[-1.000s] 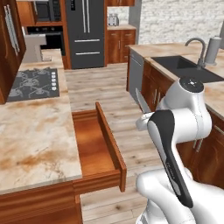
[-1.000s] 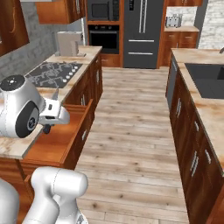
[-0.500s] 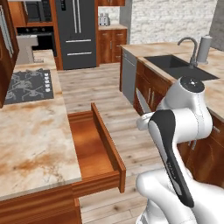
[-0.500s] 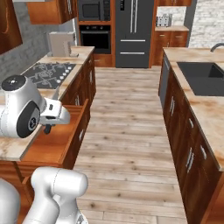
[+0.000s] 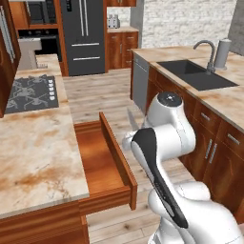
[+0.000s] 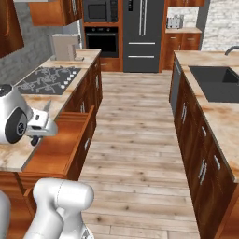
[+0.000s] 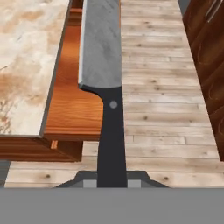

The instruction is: Pick up the metallic utensils from the counter and place them in the open drawer. Make sure not to pick up any wooden utensils.

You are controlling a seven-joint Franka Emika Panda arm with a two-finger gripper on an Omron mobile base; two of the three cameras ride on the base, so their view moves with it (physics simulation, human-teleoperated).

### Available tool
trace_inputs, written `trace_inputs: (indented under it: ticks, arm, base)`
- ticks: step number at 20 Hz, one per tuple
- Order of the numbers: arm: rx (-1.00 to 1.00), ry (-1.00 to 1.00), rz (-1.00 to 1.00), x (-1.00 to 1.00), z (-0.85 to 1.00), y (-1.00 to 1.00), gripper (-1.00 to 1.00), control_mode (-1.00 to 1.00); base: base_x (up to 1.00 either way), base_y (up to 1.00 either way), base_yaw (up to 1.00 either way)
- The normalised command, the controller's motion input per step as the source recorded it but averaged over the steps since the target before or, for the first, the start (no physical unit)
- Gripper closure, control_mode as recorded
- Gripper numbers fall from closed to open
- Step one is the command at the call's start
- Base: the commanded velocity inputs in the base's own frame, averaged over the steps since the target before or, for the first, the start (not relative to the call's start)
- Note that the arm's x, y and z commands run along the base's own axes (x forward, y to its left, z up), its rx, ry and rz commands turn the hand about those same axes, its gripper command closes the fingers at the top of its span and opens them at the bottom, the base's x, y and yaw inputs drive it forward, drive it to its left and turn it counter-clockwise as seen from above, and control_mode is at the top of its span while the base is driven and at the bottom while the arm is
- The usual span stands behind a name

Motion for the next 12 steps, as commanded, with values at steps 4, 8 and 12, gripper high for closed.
trace_inputs:
  ticks: [4, 8, 12]
  arm:
    - [0.0, 0.2, 0.0, 0.98, -0.74, 0.74, 1.0, -1.0]
    - [-0.06, 0.23, 0.0, 1.0, -0.62, 0.43, 1.0, -1.0]
    - [-0.08, 0.23, 0.0, 1.0, -0.44, 0.23, 1.0, -1.0]
  base:
    - [0.0, 0.0, 0.0]
    - [0.0, 0.0, 0.0]
    - [0.0, 0.0, 0.0]
